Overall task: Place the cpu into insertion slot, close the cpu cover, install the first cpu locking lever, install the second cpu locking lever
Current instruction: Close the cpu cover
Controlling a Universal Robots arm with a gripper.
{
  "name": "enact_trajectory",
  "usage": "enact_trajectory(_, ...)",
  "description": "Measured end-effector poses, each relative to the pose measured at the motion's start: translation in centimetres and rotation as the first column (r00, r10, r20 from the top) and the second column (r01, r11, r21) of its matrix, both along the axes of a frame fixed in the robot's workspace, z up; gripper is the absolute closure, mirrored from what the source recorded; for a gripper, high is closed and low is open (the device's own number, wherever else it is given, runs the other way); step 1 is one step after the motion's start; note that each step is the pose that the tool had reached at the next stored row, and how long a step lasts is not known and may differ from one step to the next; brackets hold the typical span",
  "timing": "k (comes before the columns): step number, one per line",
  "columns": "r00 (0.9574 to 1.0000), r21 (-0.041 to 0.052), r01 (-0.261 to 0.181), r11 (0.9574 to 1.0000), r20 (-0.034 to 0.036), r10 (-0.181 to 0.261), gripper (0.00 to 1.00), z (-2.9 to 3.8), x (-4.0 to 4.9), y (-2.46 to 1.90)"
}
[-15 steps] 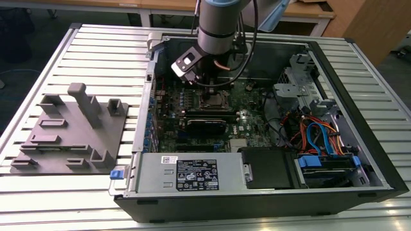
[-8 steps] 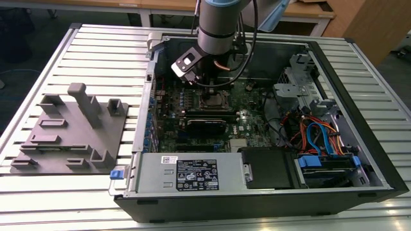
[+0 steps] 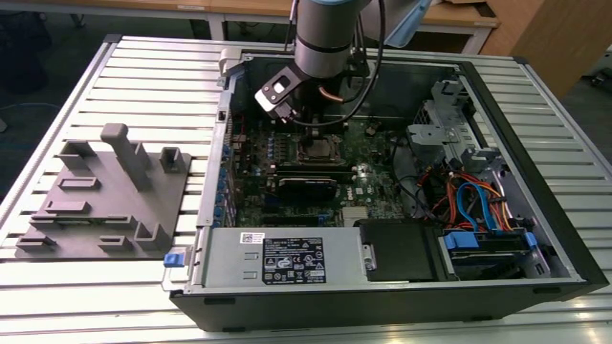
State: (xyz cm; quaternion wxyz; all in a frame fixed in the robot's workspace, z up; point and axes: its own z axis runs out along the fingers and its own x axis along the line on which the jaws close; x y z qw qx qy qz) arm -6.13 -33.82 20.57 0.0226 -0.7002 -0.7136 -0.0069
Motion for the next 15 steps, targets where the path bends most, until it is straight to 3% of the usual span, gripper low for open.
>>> enact_trajectory(9,1.0000,0.0002,0.000,1.0000,-0.0039,0.000,0.90,-0.06,1.69,-0.01)
enact_trajectory(12,1.0000,0.0002,0.000,1.0000,-0.0042,0.000,0.90,-0.05,1.84,-0.03)
enact_trajectory(15,1.0000,0.0003,0.000,1.0000,-0.0041,0.000,0.90,-0.06,1.85,-0.34)
